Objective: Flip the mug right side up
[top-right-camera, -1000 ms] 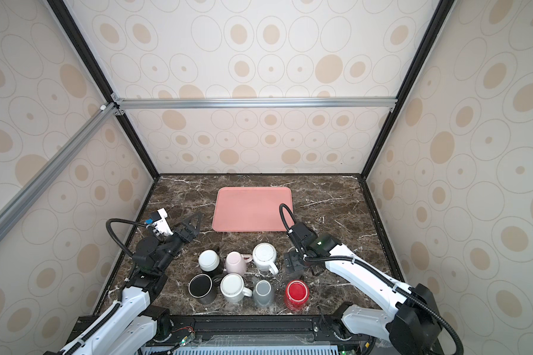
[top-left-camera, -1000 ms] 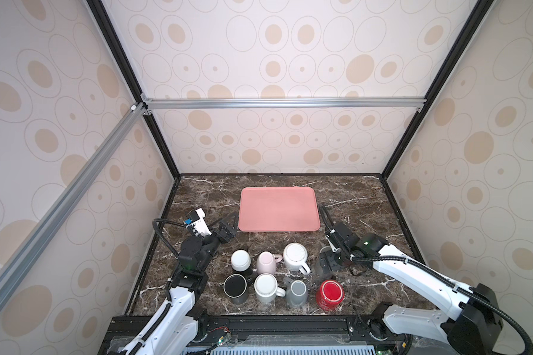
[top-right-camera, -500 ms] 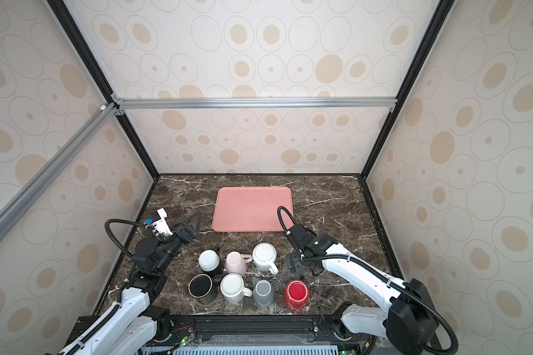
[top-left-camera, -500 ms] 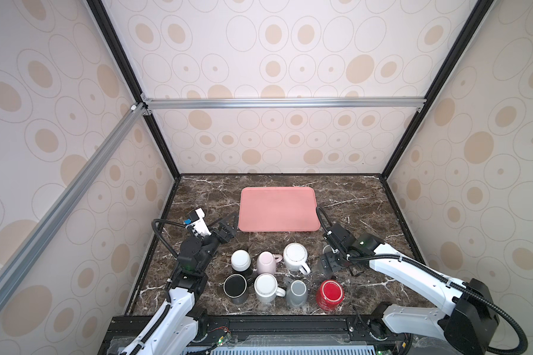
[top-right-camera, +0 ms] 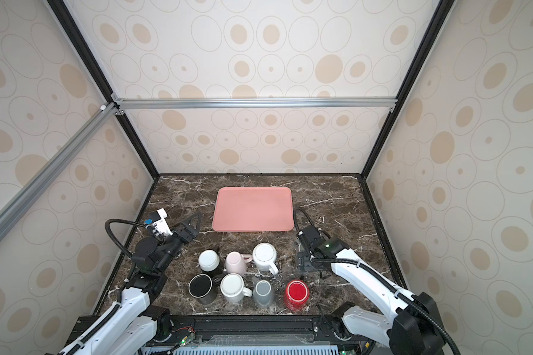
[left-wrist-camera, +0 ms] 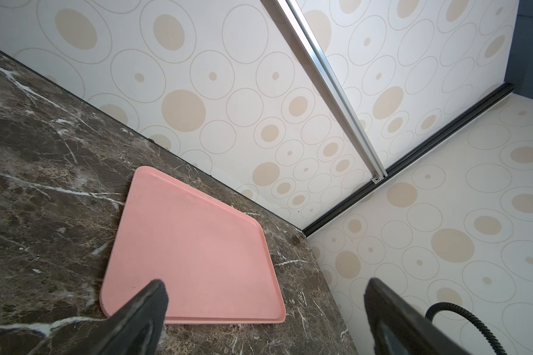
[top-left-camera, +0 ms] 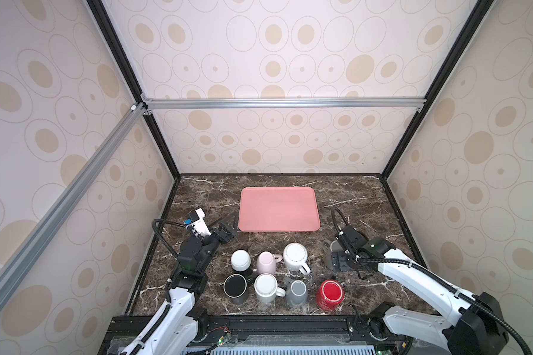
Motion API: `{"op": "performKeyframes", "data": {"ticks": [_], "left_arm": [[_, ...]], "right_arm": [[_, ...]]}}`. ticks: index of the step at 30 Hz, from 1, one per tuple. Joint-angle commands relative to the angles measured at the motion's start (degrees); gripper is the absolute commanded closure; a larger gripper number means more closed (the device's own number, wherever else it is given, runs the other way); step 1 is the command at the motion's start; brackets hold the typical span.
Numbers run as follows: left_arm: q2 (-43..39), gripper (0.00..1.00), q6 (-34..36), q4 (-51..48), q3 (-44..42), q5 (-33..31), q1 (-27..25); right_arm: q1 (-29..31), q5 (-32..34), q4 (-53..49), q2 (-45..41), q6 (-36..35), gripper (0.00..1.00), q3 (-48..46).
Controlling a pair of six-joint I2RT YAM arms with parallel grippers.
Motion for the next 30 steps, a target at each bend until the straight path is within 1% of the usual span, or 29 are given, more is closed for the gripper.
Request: {"op": "performKeyframes", "data": {"ticks": [1,4,6,11,12,14,16,17,23,26,27,30], "left_arm": [[-0.94,0.01,-0.28,0.99,0.26,0.12,-0.31],[-0.61,0.01,-0.36,1.45,0.38,0.52,-0.31],[-0.26,0.01,-0.12,2.09,0.72,1.39,-0.31],[0.67,0.00,0.72,3.42,1.79,2.50,-1.14],[1.17,0.01,1.94,3.81,2.40,2.93,-1.91],[3.11,0.01,6.37,1.23,5.41,3.40,-5.09],[7.20,0.01,11.31,-4.74,10.44,2.65,-9.48],[9.25,0.01,12.56,-6.37,12.29,2.66,-11.08],[22.96,0.02,17.67,-11.18,23.06,5.98,-19.39],[31.14,0.02,24.34,-16.19,31.01,7.21,-24.63],[34.23,0.02,27.03,-19.45,34.28,7.37,-26.23],[43.88,0.04,31.43,-24.87,42.99,9.09,-28.71]], "right_arm": [[-2.34,-0.89,-0.17,-0.66,0.75,0.03,-0.99],[-2.63,-1.57,0.51,-1.44,0.47,0.03,-0.85],[-2.96,-0.21,0.60,-1.95,0.14,0.03,-0.72],[-6.59,-0.85,1.28,-2.35,-0.76,0.03,-0.83],[-6.60,-1.35,1.55,-2.53,-0.91,0.03,-0.90],[-6.57,-2.01,2.22,-2.85,-1.03,0.03,-0.99],[-6.73,-2.09,3.09,-2.84,-0.68,0.03,-1.24],[-6.86,-2.18,3.40,-2.50,-0.59,0.03,-1.57],[-8.19,-3.42,4.90,-0.49,0.03,0.03,-2.52],[-8.31,-4.62,5.76,-2.01,0.12,0.03,-2.68],[-8.42,-4.30,6.15,-2.57,0.08,0.03,-2.83],[-9.08,-4.37,7.08,-3.23,-0.15,0.03,-3.51]]}}
